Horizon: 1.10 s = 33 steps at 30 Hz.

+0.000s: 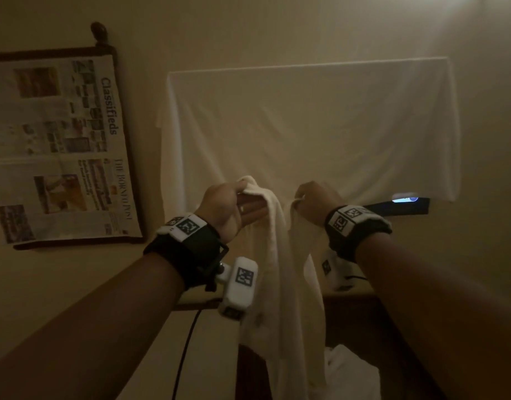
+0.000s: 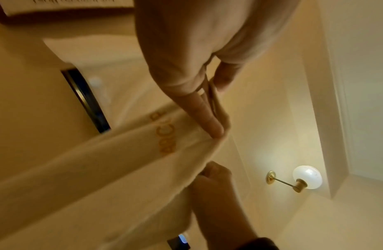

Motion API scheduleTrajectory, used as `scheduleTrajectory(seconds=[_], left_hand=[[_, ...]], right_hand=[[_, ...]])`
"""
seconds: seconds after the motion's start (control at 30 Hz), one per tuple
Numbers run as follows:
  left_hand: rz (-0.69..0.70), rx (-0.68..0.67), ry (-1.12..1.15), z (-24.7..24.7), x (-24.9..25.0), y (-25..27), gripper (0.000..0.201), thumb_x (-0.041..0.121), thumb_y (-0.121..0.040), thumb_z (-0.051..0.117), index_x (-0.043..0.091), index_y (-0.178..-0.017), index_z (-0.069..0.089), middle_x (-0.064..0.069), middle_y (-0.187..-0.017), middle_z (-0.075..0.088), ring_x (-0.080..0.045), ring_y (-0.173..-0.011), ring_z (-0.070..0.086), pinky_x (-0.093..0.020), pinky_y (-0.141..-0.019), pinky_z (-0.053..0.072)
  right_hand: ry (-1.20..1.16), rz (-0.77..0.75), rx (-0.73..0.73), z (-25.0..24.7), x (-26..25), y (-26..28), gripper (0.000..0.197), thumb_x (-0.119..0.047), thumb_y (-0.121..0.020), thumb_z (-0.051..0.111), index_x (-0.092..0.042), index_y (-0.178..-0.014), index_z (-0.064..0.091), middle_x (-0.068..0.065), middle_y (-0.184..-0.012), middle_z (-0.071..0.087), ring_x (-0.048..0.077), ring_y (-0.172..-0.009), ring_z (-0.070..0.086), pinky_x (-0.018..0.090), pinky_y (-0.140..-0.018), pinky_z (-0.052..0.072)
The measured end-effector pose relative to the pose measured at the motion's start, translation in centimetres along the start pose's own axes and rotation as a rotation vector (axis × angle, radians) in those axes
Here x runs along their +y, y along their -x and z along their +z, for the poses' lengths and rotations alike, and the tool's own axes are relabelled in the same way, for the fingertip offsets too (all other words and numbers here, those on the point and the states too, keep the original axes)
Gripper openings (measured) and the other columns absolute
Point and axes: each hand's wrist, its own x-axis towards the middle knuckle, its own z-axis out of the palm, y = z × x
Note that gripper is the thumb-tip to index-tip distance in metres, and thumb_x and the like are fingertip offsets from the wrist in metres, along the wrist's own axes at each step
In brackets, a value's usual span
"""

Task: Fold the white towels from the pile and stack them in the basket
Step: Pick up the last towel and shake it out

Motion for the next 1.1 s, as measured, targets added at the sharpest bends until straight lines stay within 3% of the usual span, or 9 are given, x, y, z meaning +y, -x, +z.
scheduleTrajectory(seconds=[0.07,0.17,0.3,0.4,0.53,0.83,0.93,1.0,1.1], left_hand=[[0.013,0.034,0.089,2.8,-0.5,-1.2,0.014,0.012,-0.102,0.044,0.002,-0.101,0.054,-0.023,-0.09,0.068,-0.03,-0.076,0.069,-0.038,-0.059,0.061],[0.035,0.07,0.161,6.2,-1.2,-3.2,0.015,0.014,-0.103,0.043,0.001,-0.103,0.052,-0.023,-0.089,0.066,-0.03,-0.078,0.068,-0.038,-0.057,0.06],[0.055,0.081,0.21,9.9,-2.1,-5.5,0.02,0.013,-0.103,0.041,-0.003,-0.113,0.049,-0.024,-0.092,0.065,-0.031,-0.078,0.068,-0.039,-0.055,0.058],[0.062,0.065,0.215,11.5,-2.4,-6.7,0.016,0.011,-0.103,0.04,0.0,-0.103,0.051,-0.023,-0.091,0.064,-0.031,-0.078,0.066,-0.04,-0.057,0.058],[0.096,0.133,0.087,11.1,-2.3,-7.7,0.013,0.011,-0.101,0.044,0.003,-0.096,0.052,-0.023,-0.093,0.065,-0.032,-0.079,0.068,-0.038,-0.058,0.061],[0.203,0.328,-0.621,6.7,-1.4,-7.9,0.029,0.022,-0.087,0.05,-0.002,-0.086,0.067,-0.014,-0.066,0.072,-0.026,-0.048,0.061,-0.027,-0.045,0.044],[0.285,0.368,-1.074,5.0,-0.5,-7.8,0.038,0.04,-0.08,0.048,0.007,-0.078,0.066,-0.012,-0.069,0.068,-0.03,-0.06,0.064,-0.034,-0.059,0.05],[0.422,0.284,-1.257,4.0,-1.0,-7.6,0.037,0.051,-0.079,0.055,0.016,-0.081,0.064,-0.005,-0.08,0.066,-0.027,-0.074,0.062,-0.036,-0.069,0.053],[0.357,-0.2,-1.03,3.2,-3.2,-6.2,0.043,0.045,-0.077,0.077,0.018,-0.107,0.064,-0.002,-0.101,0.068,-0.019,-0.092,0.066,-0.029,-0.07,0.058]], right_hand=[[-0.13,-0.052,0.072,0.5,1.1,0.3,0.022,-0.025,-0.084,0.063,-0.021,-0.105,0.069,0.004,-0.105,0.064,0.025,-0.097,0.059,0.031,-0.081,0.047],[-0.445,-0.133,0.317,0.1,2.9,1.4,0.015,-0.03,-0.084,0.067,-0.015,-0.082,0.066,0.0,-0.082,0.059,0.018,-0.073,0.054,0.031,-0.066,0.045],[-0.448,-0.125,0.074,0.3,5.1,3.1,0.049,-0.069,-0.075,0.057,-0.02,-0.077,0.061,-0.002,-0.072,0.063,0.017,-0.065,0.059,0.035,-0.056,0.044],[-0.288,-0.042,-0.088,2.1,7.9,3.5,0.027,-0.047,-0.084,0.061,-0.026,-0.069,0.058,-0.009,-0.07,0.06,0.013,-0.066,0.058,0.028,-0.057,0.042],[-0.264,0.06,-0.113,3.0,12.3,3.3,0.018,-0.021,-0.089,0.059,-0.018,-0.071,0.061,0.005,-0.081,0.065,0.026,-0.079,0.062,0.031,-0.065,0.045],[-0.09,0.079,0.185,-3.1,14.8,-0.5,0.012,-0.024,-0.095,0.05,-0.019,-0.089,0.06,0.011,-0.093,0.063,0.033,-0.086,0.057,0.031,-0.067,0.034],[-0.059,-0.021,0.258,-4.9,12.1,-1.1,0.02,-0.03,-0.095,0.051,-0.016,-0.089,0.064,0.01,-0.09,0.065,0.031,-0.081,0.055,0.031,-0.066,0.035],[-0.042,-0.129,0.25,-5.5,9.6,-1.2,0.024,-0.034,-0.095,0.054,-0.016,-0.086,0.067,0.009,-0.087,0.066,0.03,-0.081,0.057,0.032,-0.065,0.039],[0.006,-0.306,0.195,-5.5,5.4,-1.2,0.023,-0.035,-0.094,0.056,-0.018,-0.089,0.071,0.008,-0.087,0.068,0.028,-0.083,0.06,0.031,-0.067,0.044]])
